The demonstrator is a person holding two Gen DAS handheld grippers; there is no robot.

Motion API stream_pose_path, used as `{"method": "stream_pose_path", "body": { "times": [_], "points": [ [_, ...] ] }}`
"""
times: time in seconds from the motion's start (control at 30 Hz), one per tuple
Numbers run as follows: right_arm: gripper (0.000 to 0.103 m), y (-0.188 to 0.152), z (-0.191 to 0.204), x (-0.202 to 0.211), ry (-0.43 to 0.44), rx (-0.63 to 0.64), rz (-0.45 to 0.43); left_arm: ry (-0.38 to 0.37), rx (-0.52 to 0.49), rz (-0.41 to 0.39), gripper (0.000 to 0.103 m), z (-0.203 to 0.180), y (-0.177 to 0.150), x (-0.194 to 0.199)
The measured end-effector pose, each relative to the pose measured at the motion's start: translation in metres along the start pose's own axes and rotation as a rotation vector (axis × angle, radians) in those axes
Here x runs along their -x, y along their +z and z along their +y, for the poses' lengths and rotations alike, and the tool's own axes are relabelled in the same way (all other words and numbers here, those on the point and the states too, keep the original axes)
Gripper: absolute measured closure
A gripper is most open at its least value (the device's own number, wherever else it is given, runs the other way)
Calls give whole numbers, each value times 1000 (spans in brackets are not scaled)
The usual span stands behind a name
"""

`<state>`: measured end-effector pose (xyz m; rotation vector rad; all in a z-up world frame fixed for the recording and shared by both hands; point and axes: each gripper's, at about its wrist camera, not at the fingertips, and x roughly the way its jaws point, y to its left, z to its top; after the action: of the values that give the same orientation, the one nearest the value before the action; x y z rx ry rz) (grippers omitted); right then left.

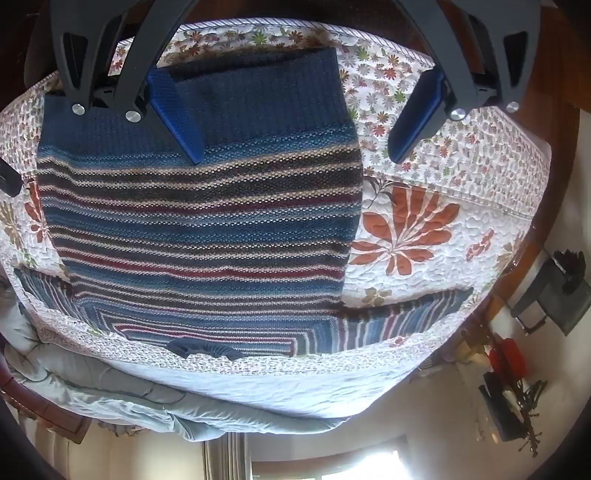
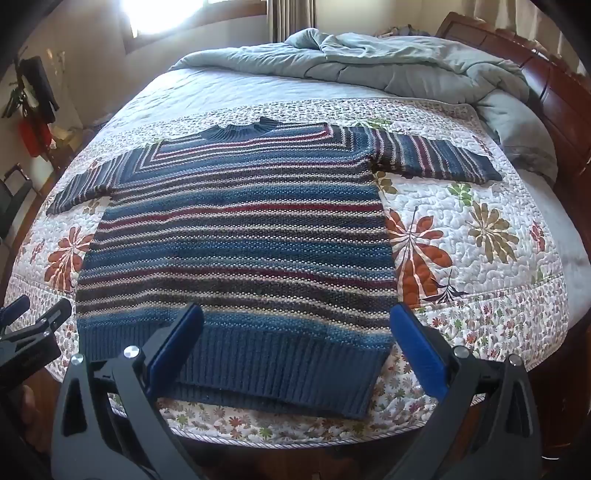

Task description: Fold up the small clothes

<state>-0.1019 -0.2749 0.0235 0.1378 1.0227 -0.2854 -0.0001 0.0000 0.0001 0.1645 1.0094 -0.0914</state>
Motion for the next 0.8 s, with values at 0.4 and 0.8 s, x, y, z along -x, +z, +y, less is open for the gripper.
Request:
{"method": "stream_pose_path", "body": {
  "times": [0.4,0.8],
  "points": [
    [2,0,-2,-6,2,-5,0,-3,7,2,4,1,5,0],
    [3,6,-4,-17,8,-10,12,-3,-14,-19,4,-6,8,1]
  ]
}}
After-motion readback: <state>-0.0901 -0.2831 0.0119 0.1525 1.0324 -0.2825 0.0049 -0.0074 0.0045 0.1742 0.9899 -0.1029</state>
